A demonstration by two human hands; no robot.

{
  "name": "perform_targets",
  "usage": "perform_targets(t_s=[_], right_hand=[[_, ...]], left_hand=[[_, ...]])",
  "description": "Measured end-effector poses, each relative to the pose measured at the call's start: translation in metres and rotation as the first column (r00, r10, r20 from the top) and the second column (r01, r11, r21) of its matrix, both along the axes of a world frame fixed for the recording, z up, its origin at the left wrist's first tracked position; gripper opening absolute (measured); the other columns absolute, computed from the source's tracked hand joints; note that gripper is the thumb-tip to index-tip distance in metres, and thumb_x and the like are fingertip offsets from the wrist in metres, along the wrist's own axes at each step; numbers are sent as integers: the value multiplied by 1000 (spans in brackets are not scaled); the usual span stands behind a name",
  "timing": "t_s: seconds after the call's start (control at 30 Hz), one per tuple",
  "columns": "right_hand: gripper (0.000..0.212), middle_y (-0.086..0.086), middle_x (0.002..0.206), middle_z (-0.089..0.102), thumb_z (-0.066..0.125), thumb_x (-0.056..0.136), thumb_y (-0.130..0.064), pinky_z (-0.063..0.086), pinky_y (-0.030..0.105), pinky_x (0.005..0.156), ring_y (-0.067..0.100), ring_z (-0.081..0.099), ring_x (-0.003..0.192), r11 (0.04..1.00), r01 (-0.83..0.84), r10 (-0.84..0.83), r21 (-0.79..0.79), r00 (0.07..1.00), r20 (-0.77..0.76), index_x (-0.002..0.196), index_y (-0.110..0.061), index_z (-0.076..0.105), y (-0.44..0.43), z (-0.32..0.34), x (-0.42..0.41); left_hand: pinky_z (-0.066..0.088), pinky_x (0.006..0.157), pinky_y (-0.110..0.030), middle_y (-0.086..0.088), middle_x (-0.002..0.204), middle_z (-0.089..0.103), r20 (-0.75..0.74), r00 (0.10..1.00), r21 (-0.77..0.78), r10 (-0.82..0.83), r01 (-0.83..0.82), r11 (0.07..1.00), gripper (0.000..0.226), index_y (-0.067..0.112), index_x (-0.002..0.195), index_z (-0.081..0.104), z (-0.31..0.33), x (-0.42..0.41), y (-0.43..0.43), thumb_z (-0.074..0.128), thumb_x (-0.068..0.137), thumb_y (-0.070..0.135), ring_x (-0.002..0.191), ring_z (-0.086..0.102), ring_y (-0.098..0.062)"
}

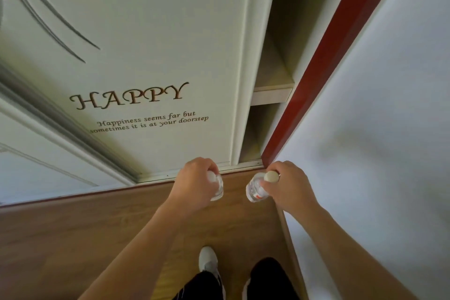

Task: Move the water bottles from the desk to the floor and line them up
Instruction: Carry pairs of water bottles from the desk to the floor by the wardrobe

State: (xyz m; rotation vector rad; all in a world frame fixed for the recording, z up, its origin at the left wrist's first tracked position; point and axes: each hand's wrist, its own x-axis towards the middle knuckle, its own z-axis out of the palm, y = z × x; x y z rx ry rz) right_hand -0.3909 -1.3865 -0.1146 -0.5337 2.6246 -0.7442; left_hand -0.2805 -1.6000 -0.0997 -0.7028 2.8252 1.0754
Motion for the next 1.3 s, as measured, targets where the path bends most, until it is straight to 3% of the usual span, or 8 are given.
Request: perform_targets(t_s=[0.17, 0.27, 0.63, 0.8, 0.93, 1.0, 1.07, 1.3], right_hand=[[26, -21, 89, 53, 73, 81, -43, 30, 0, 67, 0, 54, 73, 1000, -10, 10, 0, 1000, 16, 97, -36, 54, -18, -42, -49], [26, -24, 85, 52, 73, 80, -47, 31, 1, 65, -1, 54, 70, 1000, -21, 21, 16, 1000, 13, 94, -40, 52, -25, -96, -76], [26, -15, 86, 59, 78, 75, -38, 40, 12, 61, 7, 57, 73, 994, -65, 62, 85, 997, 37, 91, -35, 57, -44, -386, -150], [25, -16, 83, 57, 77, 73, -39, 53, 26, 65, 7, 56, 74, 988, -103, 103, 112, 995, 2, 86, -34, 57, -55, -502, -175], [27, -15, 85, 55, 79, 74, -38, 40, 15, 57, 2, 51, 73, 987, -105, 107, 125, 994, -7, 88, -32, 56, -65, -579, -185], [24, -16, 84, 53, 77, 76, -38, 28, 11, 52, -1, 47, 70, 981, -127, 134, 146, 990, -38, 89, -31, 57, -68, -606, -189], [23, -15, 87, 52, 75, 78, -36, 26, 12, 51, 0, 46, 71, 978, -144, 150, 154, 988, -26, 92, -29, 58, -69, -627, -193], [23, -7, 92, 54, 75, 78, -28, 44, 22, 60, 8, 52, 77, 989, -100, 100, 108, 995, 6, 95, -22, 60, -76, -675, -208]], left_hand=[[36, 57, -13, 20, 84, 58, 46, 999, 13, 17, -17, 1000, 21, 37, 78, 58, -49, -49, -13, 61, 69, 17, 77, 54, -1], [36, 57, -12, 21, 82, 58, 51, 998, 32, 44, -46, 998, 20, 39, 73, 55, -107, -73, -18, 60, 67, 21, 76, 55, 1], [39, 62, -15, 22, 81, 58, 5, 995, 77, 103, -104, 992, 14, 38, 73, 57, -402, -127, -38, 59, 66, 26, 80, 52, 6], [42, 62, -19, 21, 81, 61, -6, 993, 64, 119, -118, 991, 20, 36, 80, 62, -533, -143, -49, 66, 68, 20, 78, 55, 3], [41, 63, -19, 18, 81, 61, -23, 997, 29, 73, -72, 997, 20, 34, 81, 63, -619, -164, -49, 65, 68, 19, 77, 55, -1], [38, 62, -13, 21, 80, 59, -27, 997, 25, 70, -70, 997, 21, 33, 81, 63, -650, -171, -49, 65, 67, 18, 76, 54, 4], [34, 61, -9, 20, 80, 58, -26, 998, 26, 62, -62, 998, 22, 32, 81, 63, -673, -177, -48, 64, 67, 15, 76, 53, 3], [36, 62, -12, 17, 83, 59, -20, 997, 42, 69, -68, 997, 20, 29, 82, 64, -709, -196, -43, 64, 68, 15, 79, 54, -2]])
